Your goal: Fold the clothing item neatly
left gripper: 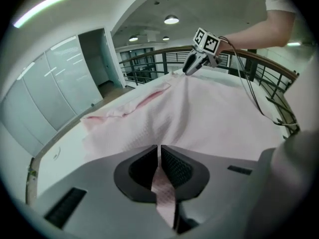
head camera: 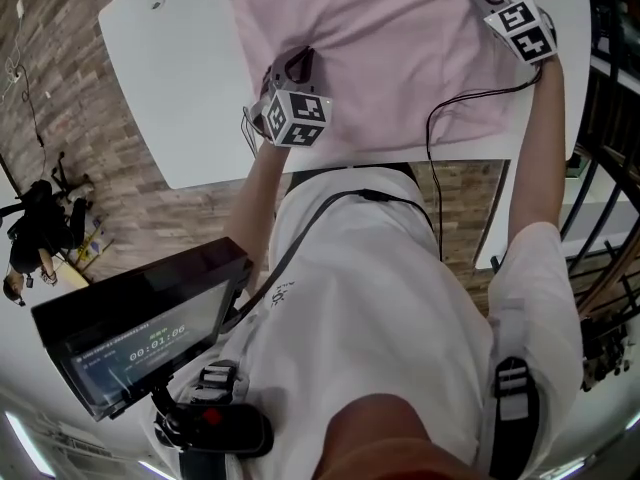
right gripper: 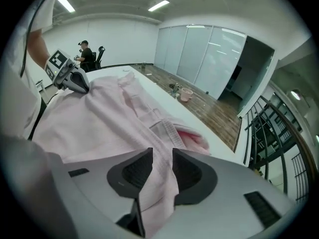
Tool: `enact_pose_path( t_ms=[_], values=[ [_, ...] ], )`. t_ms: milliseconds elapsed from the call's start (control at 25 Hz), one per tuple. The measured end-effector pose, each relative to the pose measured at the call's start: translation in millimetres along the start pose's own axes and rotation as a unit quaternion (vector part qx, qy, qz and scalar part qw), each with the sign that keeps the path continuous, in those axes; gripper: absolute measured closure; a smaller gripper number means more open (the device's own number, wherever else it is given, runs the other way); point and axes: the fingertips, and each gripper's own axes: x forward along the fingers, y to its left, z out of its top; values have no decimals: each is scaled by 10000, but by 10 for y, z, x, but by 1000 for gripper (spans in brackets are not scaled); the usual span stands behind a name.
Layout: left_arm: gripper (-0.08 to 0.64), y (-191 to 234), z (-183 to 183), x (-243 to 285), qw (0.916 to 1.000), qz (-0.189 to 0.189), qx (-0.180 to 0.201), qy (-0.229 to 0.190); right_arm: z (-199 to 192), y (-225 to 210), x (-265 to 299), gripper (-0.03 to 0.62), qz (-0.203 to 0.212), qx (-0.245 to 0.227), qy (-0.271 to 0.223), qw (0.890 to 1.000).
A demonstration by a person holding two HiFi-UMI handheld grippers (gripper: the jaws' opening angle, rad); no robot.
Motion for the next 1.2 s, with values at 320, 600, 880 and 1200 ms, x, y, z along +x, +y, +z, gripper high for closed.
enact_pose_path(
  t_ms=[320, 600, 880, 1200],
  values=[
    [555, 503, -155, 30, 9989, 431, -164, -69, -526, 688, -320, 486, 527, 761, 458, 9946],
    [555, 615, -161, 118, 9983, 495, -178, -244, -813, 653, -165, 486, 58, 1524, 248, 9880],
    [555, 398, -90, -28, 9990, 292, 221, -241, -520, 1187, -348, 486, 507, 1671, -411, 9838],
    [557, -264, -263, 306, 9956, -752, 557, 64, -964, 1457, -20, 588, 441, 1925, -32, 9803]
  ],
)
